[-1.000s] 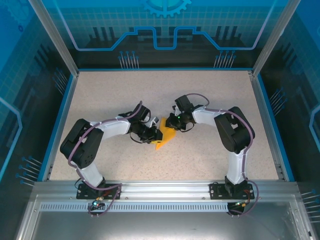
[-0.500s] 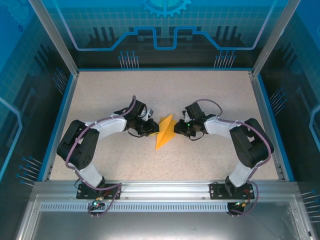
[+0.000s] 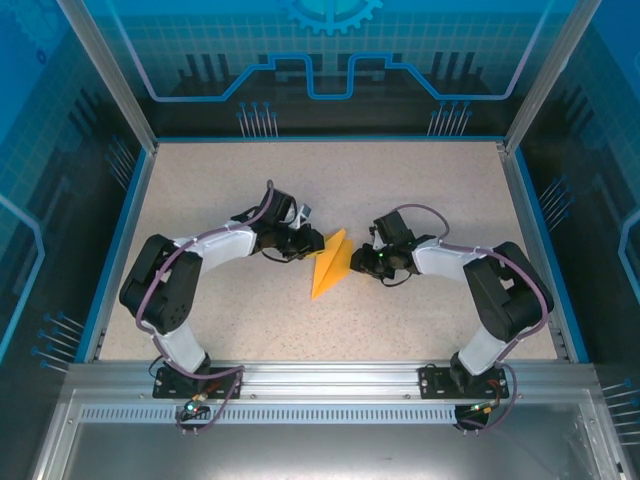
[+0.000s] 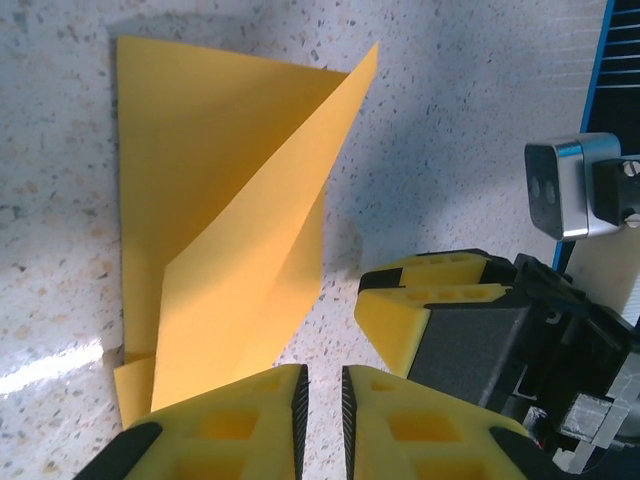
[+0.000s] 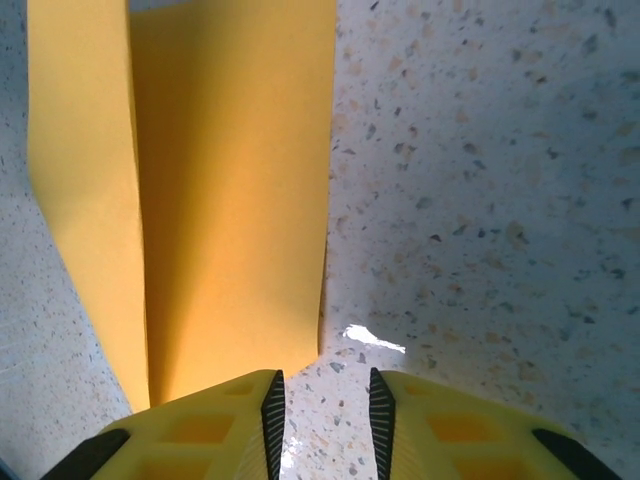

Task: Fold a paper plane with a square sheet of paper (pick it up from the middle)
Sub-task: Fourth fold the wing at the center of the table, then turn over the paper at the center of the table.

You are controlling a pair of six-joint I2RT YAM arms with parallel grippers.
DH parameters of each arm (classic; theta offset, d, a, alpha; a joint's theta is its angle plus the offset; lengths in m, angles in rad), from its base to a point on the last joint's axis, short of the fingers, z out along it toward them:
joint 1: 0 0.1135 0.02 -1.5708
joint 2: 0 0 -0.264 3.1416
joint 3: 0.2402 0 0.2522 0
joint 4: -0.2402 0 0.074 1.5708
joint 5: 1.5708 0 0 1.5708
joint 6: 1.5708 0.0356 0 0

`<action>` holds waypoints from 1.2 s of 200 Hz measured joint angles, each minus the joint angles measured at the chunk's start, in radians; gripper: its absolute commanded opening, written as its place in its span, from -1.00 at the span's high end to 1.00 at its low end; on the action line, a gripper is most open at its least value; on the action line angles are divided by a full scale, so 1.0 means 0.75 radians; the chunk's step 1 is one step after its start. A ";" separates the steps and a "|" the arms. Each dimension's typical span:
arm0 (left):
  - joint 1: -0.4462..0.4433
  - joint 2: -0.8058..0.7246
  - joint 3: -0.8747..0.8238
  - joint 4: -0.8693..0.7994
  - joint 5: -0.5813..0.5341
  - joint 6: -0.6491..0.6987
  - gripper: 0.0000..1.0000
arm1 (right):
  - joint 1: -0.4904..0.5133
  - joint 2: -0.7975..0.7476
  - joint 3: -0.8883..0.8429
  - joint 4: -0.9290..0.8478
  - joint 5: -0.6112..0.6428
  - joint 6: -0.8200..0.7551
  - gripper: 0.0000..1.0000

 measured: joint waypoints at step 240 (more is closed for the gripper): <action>0.003 0.288 0.216 -0.068 -0.034 0.131 0.61 | 0.007 0.044 -0.018 0.133 -0.047 0.134 0.25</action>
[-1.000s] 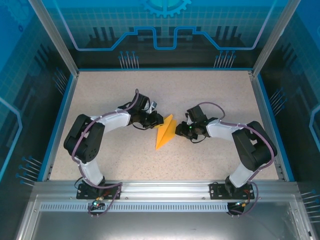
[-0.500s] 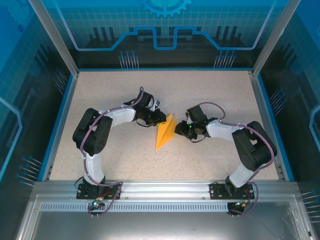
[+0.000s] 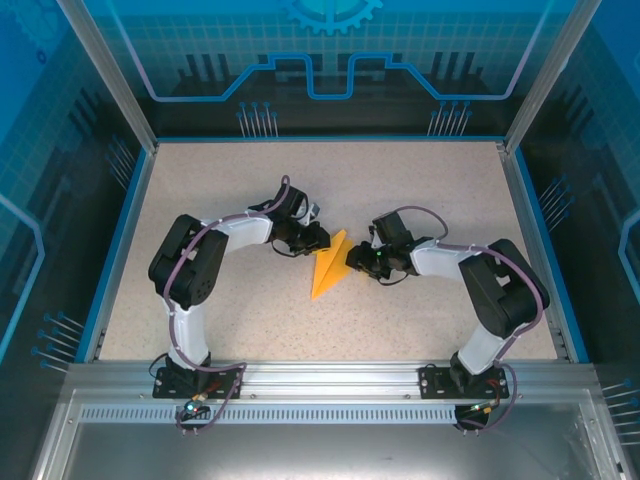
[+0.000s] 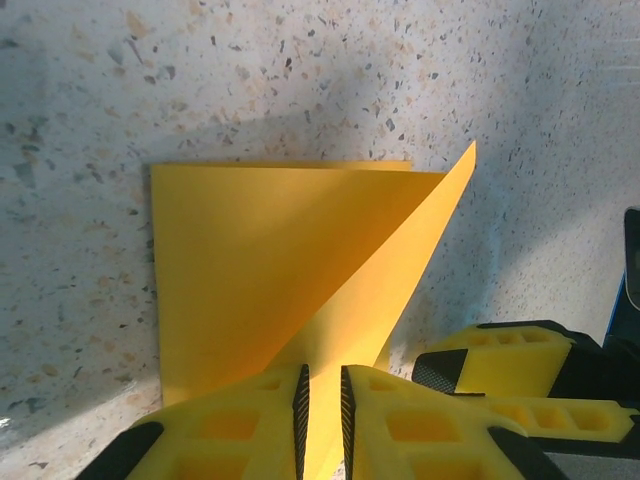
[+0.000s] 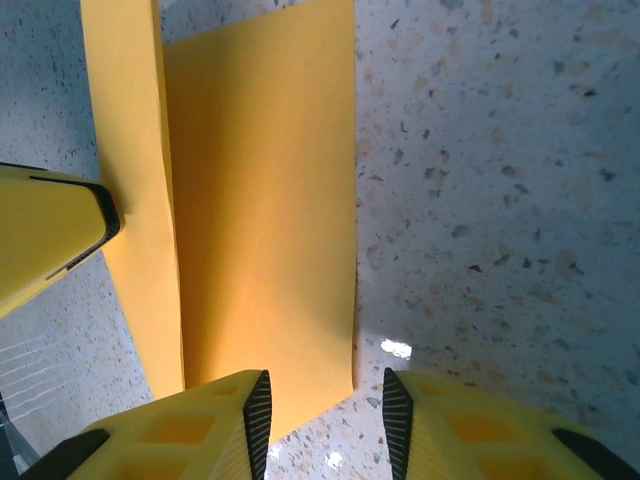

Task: Fold a paper plane with a square sheet of paper (pick it up from the middle)
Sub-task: Turn over the paper at the center of the table.

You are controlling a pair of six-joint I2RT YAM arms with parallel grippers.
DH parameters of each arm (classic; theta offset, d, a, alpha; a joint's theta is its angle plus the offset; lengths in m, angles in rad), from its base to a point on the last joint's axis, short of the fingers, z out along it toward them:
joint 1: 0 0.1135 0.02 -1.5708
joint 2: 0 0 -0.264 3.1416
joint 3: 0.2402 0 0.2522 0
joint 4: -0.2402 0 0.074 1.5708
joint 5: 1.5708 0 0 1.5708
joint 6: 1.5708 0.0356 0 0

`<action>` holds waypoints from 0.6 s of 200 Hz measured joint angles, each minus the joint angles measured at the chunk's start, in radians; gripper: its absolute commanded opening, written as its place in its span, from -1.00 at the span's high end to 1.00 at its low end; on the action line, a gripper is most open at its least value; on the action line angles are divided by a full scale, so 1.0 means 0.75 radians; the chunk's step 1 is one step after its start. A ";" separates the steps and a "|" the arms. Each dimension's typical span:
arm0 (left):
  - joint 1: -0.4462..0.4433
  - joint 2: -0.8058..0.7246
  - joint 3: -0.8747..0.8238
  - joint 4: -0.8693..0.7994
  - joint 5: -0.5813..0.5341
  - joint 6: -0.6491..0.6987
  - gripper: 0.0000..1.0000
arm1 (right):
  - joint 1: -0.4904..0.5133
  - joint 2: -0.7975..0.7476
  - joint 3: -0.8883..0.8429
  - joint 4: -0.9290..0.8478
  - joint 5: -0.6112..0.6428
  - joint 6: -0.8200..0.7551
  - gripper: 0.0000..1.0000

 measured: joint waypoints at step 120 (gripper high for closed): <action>0.003 0.073 0.018 -0.091 -0.018 0.084 0.62 | 0.010 0.063 0.014 0.049 -0.058 0.032 0.26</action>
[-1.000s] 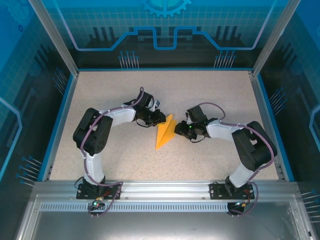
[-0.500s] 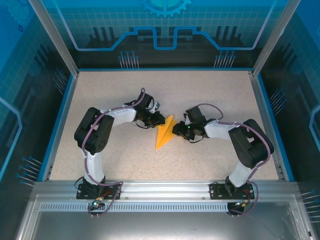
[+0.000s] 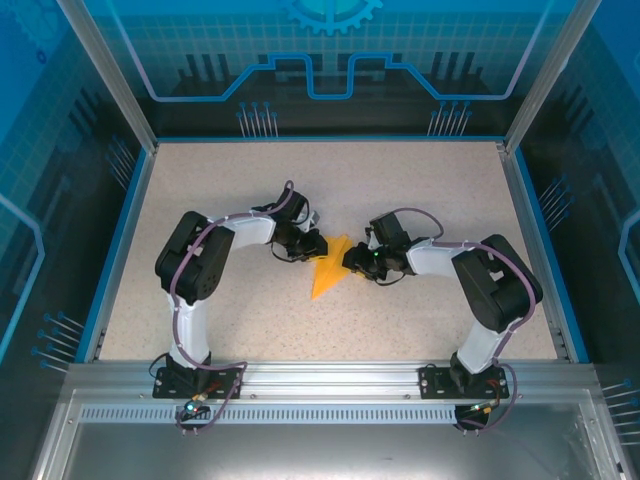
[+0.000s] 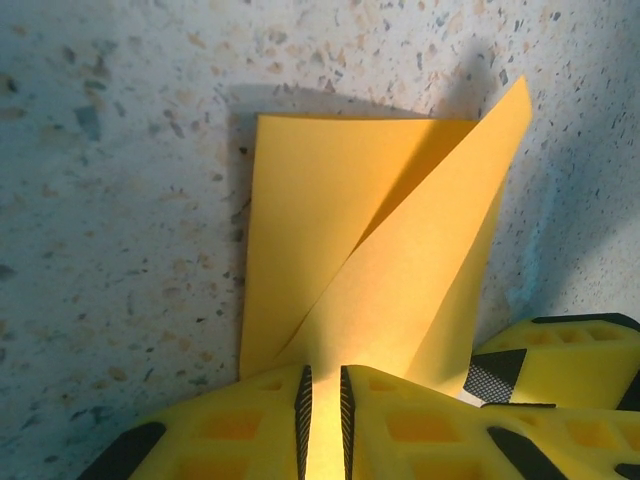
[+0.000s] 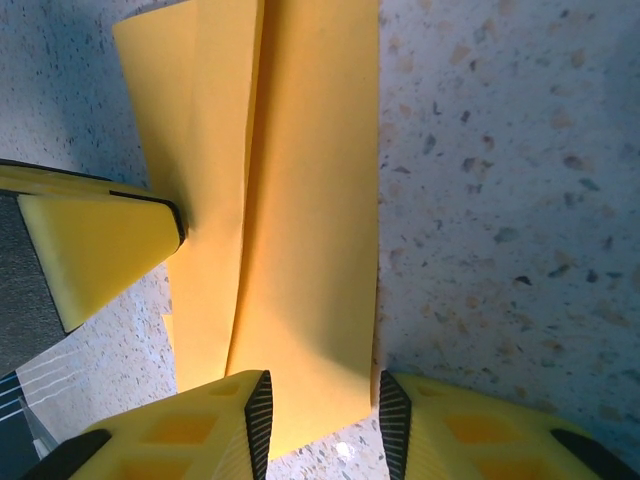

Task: Fold a paper plane with a square sheet of paper (pick it up from the middle)
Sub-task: Turn over the paper at the center of the table.

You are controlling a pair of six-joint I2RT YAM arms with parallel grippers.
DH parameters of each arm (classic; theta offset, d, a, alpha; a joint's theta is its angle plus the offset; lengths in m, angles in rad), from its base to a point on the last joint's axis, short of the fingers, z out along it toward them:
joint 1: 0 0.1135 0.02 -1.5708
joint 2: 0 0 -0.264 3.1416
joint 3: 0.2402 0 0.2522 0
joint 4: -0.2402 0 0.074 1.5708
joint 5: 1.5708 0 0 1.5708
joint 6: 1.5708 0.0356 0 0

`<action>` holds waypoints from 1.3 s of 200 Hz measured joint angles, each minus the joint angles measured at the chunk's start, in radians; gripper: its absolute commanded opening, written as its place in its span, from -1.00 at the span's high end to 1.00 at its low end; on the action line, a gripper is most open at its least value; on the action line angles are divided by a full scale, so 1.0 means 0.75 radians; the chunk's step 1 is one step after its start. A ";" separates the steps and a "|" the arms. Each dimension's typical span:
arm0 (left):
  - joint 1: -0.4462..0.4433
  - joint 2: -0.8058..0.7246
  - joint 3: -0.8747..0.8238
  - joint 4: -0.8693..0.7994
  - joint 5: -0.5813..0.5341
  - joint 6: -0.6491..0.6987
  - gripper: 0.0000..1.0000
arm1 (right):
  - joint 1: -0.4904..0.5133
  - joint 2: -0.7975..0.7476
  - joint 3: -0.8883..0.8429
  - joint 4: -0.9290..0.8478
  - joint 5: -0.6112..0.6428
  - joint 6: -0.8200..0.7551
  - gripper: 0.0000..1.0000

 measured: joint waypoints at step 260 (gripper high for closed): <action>0.000 0.000 -0.002 0.003 0.000 -0.006 0.63 | -0.049 0.105 0.073 0.288 -0.173 0.049 0.17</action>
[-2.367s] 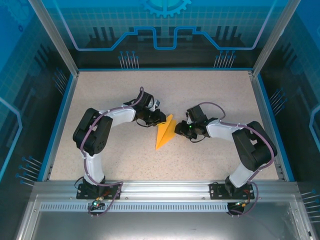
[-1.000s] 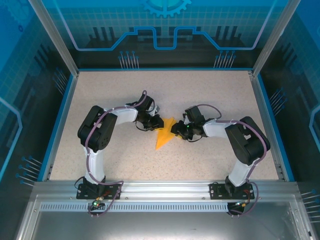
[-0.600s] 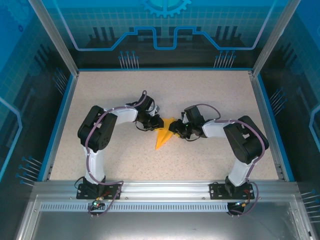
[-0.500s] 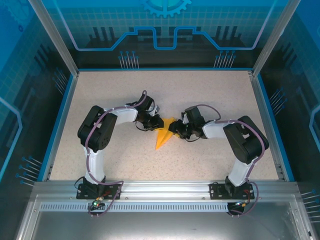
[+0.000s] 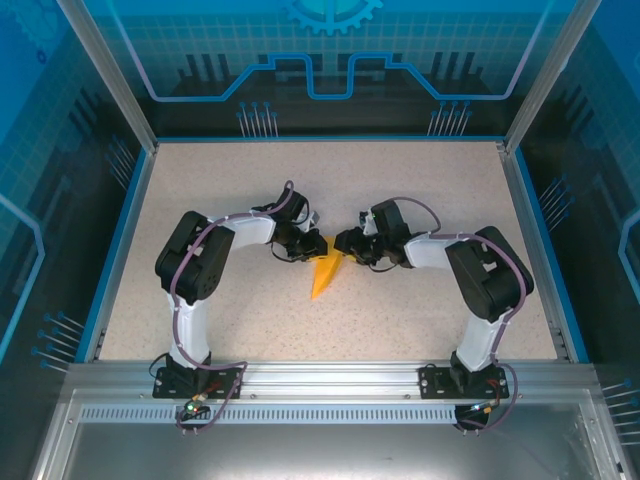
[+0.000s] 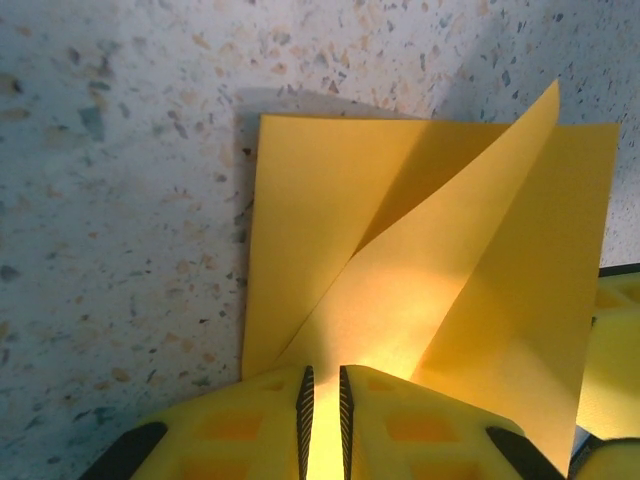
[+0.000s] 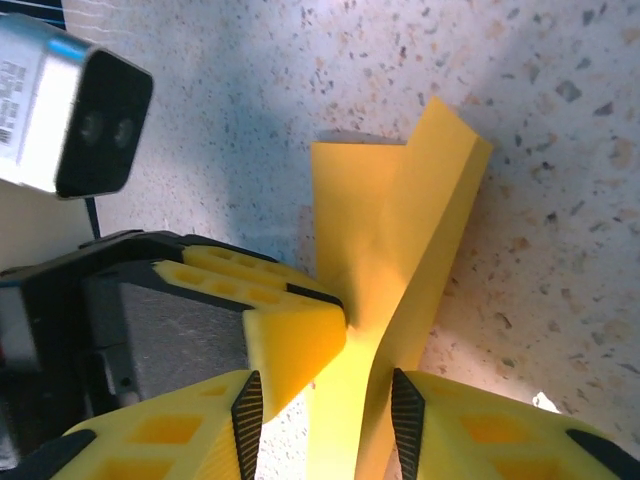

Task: Fold a paper plane with a square sheet of paper (pick it up from the middle)
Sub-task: Turn over the paper at the center of the table.

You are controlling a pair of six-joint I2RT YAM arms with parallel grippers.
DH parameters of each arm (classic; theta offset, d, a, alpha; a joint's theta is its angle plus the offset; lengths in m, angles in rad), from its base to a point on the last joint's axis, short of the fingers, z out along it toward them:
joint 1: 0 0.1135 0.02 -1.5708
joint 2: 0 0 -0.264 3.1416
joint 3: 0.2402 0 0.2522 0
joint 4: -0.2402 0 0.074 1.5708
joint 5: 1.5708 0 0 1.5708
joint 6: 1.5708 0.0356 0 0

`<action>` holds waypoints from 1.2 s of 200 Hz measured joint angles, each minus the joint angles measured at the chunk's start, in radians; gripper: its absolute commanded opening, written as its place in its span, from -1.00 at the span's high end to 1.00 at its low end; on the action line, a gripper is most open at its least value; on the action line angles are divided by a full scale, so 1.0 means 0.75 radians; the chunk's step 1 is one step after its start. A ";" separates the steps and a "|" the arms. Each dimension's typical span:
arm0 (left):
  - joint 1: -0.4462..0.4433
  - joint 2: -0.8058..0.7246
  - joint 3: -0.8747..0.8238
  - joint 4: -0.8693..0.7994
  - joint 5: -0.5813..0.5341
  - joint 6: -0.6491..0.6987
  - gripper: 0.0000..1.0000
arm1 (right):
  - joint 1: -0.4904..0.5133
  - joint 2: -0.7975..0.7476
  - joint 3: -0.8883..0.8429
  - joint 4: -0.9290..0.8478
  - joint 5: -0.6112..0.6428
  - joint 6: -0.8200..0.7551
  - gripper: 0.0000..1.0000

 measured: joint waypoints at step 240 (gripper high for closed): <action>0.020 -0.105 -0.087 0.066 -0.021 -0.081 0.62 | 0.079 0.089 -0.003 0.067 0.038 0.041 0.56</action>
